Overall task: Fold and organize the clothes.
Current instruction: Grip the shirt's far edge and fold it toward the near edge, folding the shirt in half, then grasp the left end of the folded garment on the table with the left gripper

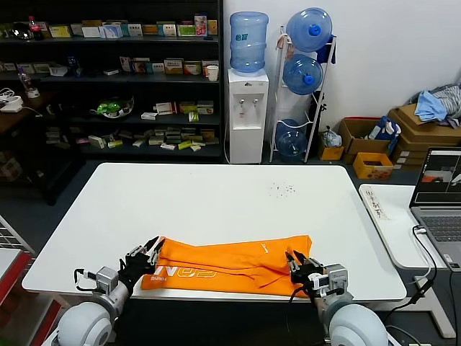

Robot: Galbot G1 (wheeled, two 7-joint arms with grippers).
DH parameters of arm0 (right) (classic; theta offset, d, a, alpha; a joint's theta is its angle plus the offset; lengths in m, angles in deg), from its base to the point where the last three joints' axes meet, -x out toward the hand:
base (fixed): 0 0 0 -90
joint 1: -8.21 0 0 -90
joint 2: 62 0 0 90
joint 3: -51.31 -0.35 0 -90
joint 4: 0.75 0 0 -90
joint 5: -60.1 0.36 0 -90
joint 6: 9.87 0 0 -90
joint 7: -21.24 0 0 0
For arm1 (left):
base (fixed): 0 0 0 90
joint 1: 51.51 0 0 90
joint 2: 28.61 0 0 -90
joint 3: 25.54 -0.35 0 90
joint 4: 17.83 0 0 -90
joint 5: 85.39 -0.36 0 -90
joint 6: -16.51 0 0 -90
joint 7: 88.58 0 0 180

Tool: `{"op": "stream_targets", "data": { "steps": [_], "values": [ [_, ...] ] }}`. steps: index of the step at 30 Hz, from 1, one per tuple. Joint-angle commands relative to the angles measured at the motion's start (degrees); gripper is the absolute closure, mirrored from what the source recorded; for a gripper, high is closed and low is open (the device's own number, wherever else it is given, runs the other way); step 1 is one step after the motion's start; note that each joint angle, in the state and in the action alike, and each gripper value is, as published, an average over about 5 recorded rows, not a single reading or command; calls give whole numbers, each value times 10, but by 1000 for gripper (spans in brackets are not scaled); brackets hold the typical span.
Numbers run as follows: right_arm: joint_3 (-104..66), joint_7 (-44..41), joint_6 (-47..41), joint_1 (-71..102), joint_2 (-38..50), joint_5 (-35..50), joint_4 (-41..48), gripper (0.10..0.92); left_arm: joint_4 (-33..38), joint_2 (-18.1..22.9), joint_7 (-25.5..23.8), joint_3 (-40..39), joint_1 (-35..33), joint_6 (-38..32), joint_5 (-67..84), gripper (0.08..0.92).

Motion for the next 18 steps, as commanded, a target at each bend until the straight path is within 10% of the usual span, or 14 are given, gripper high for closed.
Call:
{"op": "stream_targets", "data": {
  "steps": [1,18],
  "values": [
    [-38,-18,0,43,5,-35,-34,592,14,6,-1,34,-51,17,1,612],
    [-108,-31,11,108,-20,-60,-58,205,-66,103,-3,43,-27,2,21,181]
  ]
}}
